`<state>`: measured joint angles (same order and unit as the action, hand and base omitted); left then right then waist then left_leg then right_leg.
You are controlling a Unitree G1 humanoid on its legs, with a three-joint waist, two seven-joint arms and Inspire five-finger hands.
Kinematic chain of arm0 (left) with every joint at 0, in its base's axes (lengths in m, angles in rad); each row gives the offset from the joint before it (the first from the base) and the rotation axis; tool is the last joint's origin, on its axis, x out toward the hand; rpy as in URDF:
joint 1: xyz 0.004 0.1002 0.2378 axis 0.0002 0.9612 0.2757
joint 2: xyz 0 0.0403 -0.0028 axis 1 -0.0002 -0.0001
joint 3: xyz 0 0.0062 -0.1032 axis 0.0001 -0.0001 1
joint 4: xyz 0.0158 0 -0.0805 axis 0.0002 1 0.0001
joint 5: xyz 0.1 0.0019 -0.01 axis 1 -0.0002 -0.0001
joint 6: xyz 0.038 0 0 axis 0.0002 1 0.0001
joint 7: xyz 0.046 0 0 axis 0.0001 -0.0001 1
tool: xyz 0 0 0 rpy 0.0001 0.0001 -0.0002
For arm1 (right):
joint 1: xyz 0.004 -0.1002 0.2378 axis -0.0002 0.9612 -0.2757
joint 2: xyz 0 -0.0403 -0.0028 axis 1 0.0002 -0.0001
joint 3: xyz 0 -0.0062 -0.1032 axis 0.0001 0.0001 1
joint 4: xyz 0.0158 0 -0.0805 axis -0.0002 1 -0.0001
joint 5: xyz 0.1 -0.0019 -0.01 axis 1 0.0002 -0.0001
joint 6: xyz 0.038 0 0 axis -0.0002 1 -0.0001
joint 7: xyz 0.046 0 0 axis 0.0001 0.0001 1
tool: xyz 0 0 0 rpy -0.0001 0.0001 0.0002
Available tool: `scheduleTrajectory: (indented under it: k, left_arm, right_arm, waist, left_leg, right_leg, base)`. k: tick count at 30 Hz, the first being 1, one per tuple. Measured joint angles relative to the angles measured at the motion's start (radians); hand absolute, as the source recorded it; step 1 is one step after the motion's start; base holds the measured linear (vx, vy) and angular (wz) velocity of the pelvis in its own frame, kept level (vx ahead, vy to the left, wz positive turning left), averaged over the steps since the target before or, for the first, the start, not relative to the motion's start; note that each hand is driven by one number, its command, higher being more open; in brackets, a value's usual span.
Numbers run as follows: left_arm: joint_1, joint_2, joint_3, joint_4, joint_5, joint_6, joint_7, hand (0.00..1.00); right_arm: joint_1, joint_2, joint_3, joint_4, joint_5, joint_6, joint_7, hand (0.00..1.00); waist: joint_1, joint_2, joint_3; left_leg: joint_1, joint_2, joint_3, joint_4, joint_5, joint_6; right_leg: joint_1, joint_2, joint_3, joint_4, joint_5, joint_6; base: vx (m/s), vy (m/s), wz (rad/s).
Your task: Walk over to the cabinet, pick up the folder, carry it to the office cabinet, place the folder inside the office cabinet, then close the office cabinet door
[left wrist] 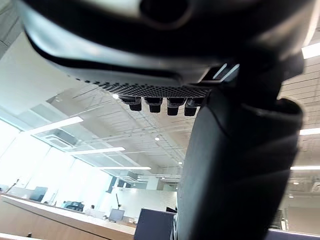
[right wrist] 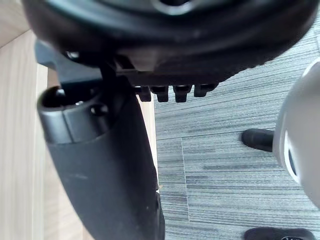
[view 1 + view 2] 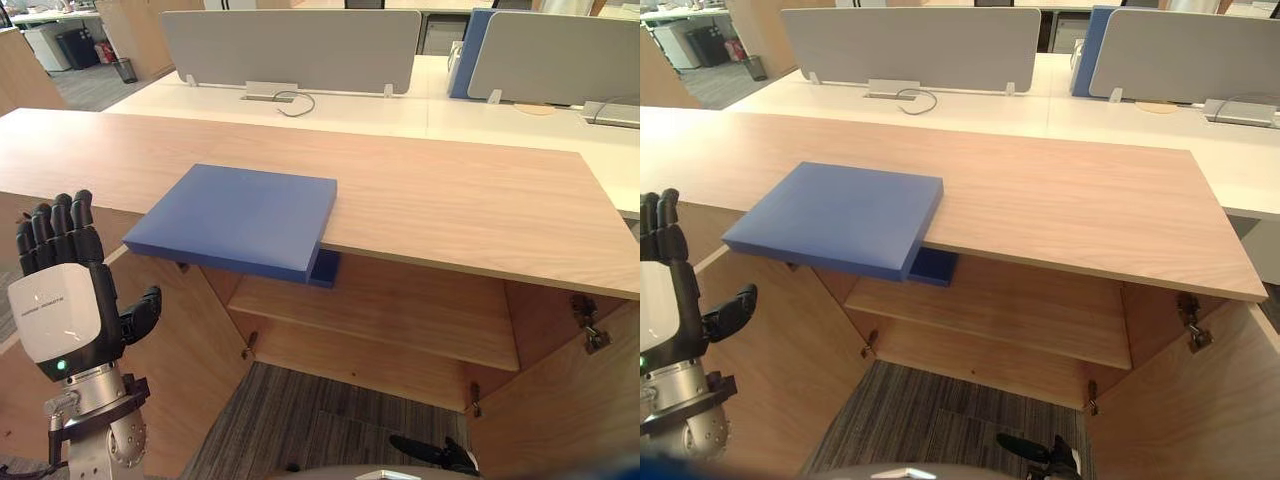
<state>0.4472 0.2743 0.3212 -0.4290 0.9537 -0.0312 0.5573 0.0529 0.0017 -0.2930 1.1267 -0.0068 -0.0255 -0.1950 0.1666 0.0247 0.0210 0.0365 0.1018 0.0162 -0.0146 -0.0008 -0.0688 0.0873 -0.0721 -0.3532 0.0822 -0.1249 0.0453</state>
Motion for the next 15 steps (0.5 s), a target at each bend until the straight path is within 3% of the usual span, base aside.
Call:
scheduleTrajectory:
  k: [15]
  left_arm:
    - [-0.004,0.051,-0.087,0.048,0.002,-0.038,-0.063,1.00]
  right_arm:
    - [0.001,-0.013,-0.001,0.007,-0.031,0.000,0.000,1.00]
  waist:
    - [-0.009,0.003,-0.002]
  left_leg:
    - [0.012,0.008,0.033,-0.005,0.000,0.000]
  right_leg:
    - [-0.013,0.007,0.040,0.005,0.006,-0.008]
  base:
    - [-0.02,0.015,-0.07]
